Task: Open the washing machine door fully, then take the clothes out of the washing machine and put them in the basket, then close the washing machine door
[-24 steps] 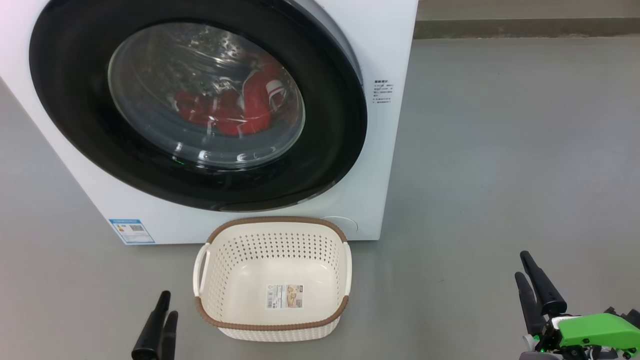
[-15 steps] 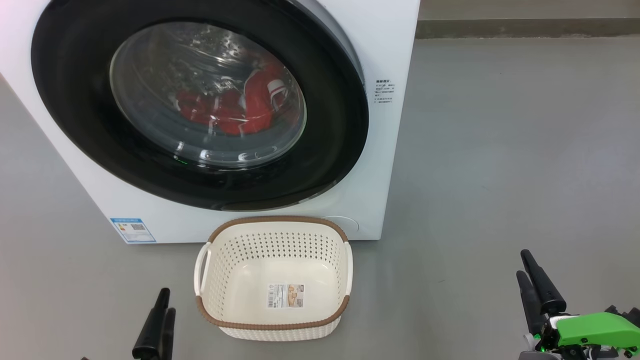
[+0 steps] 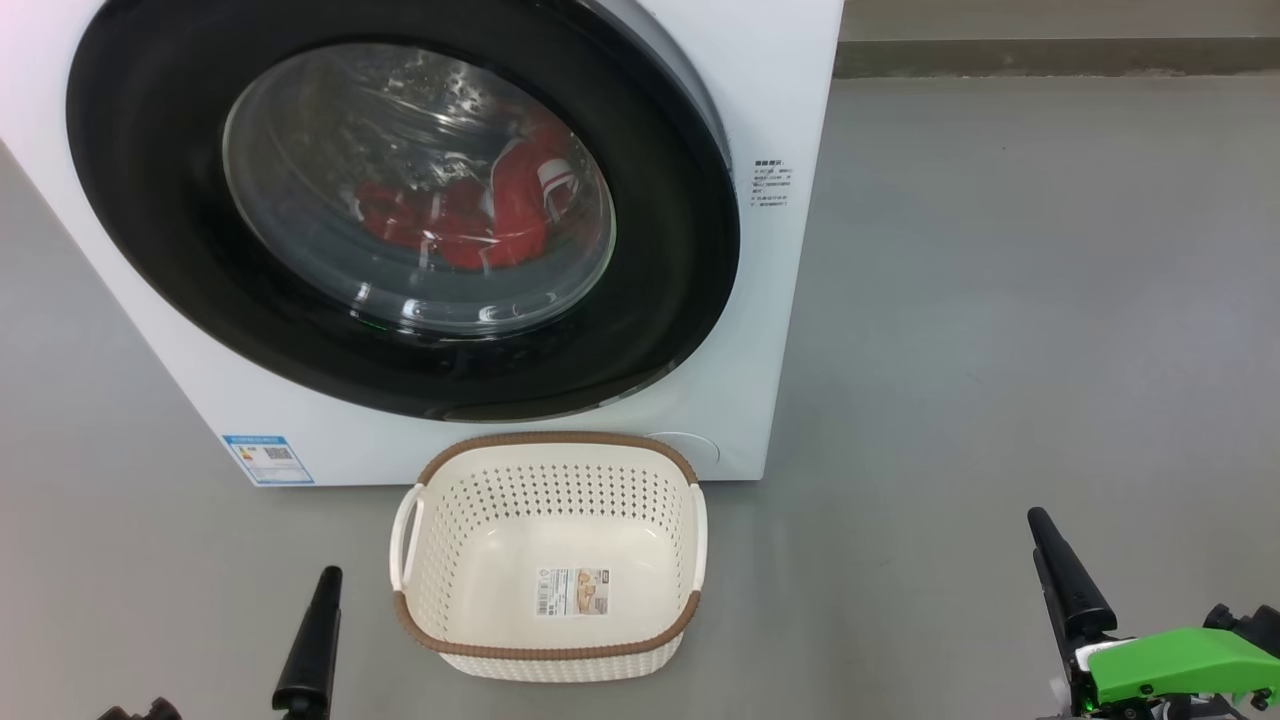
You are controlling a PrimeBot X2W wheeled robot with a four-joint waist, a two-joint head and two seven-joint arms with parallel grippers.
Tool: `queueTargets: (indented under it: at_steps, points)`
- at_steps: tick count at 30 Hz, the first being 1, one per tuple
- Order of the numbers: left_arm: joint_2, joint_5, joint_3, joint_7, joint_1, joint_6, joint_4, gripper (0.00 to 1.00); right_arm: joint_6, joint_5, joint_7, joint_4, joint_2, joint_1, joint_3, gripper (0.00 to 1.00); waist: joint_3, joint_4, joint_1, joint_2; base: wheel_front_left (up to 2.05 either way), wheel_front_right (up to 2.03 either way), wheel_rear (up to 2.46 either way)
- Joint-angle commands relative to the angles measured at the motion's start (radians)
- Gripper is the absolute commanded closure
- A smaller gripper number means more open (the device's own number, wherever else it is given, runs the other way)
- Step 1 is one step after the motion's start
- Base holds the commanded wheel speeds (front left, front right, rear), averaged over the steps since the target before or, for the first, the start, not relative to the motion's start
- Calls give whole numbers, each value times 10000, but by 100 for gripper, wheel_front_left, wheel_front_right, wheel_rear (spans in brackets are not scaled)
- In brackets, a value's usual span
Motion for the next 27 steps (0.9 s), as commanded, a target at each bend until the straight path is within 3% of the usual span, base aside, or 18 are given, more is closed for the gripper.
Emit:
queueTargets:
  at_steps: [1, 27]
  points:
    - [141, 381, 52, -129, -51, -21, -369, 0, 0, -311, -130, -300, -216, -155, 132, 0, -2, 1, -2, -1, 0, 0, 0]
    - [177, 4292, -131, -869, 198, 92, -733, 0, -1, -3530, -864, -430, -623, 59, 340, 0, 6, 14, -2, -1, 0, 0, 0]
